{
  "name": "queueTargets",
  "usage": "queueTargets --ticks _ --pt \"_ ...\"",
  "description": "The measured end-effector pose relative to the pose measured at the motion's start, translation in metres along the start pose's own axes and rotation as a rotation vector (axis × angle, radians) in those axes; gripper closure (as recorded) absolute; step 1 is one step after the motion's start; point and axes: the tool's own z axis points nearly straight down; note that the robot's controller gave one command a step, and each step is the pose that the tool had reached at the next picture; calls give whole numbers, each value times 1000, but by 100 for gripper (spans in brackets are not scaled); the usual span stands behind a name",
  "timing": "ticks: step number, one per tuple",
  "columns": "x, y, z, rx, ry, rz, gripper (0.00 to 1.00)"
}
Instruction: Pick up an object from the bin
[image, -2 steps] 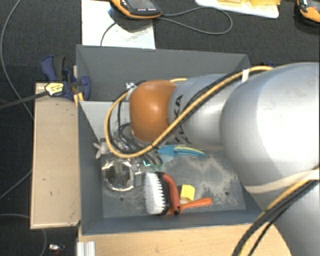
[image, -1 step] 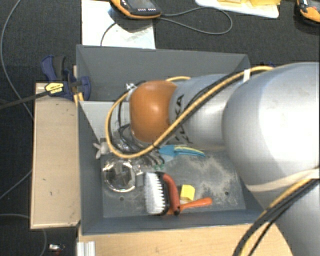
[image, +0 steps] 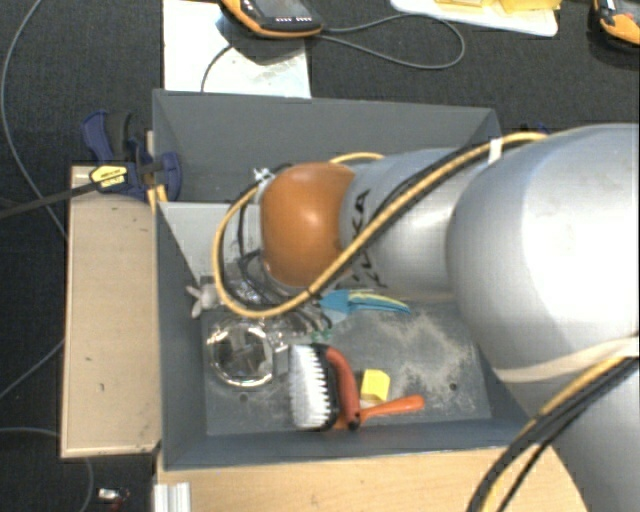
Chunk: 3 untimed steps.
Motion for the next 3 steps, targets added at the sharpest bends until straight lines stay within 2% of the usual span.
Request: queueTargets --ticks 1,3 --pt "2 -8 -1 -2 0 -15 100" --pt "7 -8 -1 -3 0 -42 100"
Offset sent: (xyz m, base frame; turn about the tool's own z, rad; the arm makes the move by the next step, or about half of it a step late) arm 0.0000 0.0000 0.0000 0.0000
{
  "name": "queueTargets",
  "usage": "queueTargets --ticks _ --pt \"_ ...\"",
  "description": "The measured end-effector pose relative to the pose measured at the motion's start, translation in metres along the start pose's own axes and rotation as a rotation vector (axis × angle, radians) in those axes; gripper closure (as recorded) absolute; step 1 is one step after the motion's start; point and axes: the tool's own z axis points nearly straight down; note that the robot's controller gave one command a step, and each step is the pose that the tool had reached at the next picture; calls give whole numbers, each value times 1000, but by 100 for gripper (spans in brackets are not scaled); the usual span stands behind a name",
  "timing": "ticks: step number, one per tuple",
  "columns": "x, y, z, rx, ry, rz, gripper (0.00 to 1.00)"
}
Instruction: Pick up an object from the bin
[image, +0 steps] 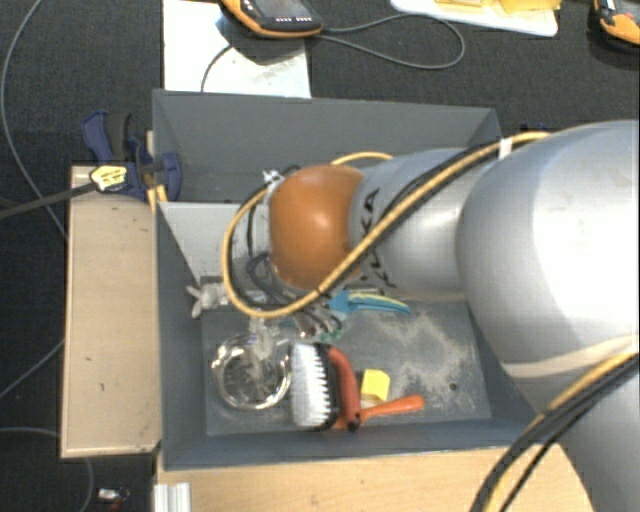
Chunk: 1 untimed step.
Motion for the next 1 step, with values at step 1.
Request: queueTargets --ticks 1 --pt "5 5 -67 0 0 1 100"
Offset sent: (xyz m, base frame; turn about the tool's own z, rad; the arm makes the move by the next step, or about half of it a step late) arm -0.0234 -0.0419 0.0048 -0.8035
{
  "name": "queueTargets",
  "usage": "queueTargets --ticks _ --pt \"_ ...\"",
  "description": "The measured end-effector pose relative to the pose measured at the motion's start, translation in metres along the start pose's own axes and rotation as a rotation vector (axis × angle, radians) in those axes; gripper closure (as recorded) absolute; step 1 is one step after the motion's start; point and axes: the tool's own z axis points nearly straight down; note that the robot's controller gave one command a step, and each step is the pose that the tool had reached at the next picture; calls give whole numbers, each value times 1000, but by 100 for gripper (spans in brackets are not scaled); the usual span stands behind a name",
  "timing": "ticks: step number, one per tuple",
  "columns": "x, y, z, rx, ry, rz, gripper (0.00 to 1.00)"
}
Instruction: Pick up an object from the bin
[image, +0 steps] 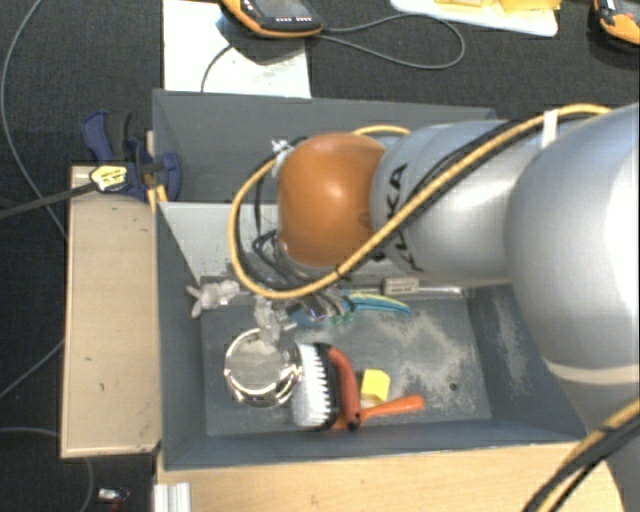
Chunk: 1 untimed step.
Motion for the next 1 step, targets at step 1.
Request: queueTargets --ticks 1 --pt "4 -6 -14 1 -8 -75 100"
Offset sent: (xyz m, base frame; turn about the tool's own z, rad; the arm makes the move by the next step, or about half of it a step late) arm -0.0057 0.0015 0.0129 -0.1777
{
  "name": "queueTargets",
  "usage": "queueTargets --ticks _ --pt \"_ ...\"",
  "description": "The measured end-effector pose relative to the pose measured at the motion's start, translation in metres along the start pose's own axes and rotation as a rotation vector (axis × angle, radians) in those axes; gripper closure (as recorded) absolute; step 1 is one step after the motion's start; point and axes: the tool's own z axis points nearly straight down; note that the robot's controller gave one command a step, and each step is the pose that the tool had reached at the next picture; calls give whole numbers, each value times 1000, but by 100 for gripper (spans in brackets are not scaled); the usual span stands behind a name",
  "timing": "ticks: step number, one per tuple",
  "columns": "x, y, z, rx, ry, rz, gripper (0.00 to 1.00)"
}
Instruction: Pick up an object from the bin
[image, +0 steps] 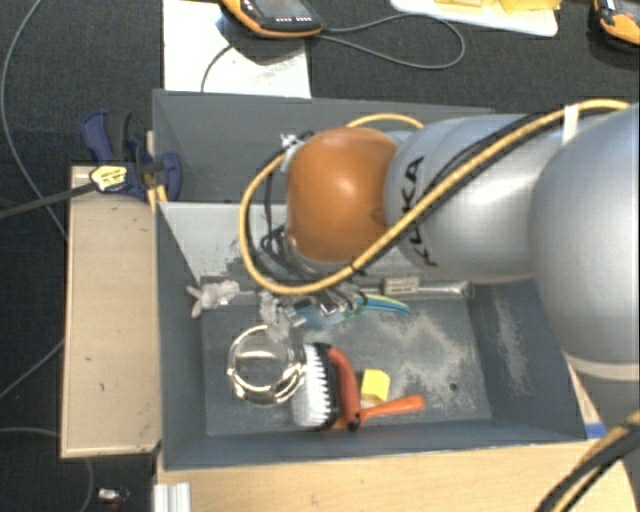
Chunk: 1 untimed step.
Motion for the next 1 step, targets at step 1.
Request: queueTargets --ticks 1 --pt "3 1 20 -4 5 -288 100"
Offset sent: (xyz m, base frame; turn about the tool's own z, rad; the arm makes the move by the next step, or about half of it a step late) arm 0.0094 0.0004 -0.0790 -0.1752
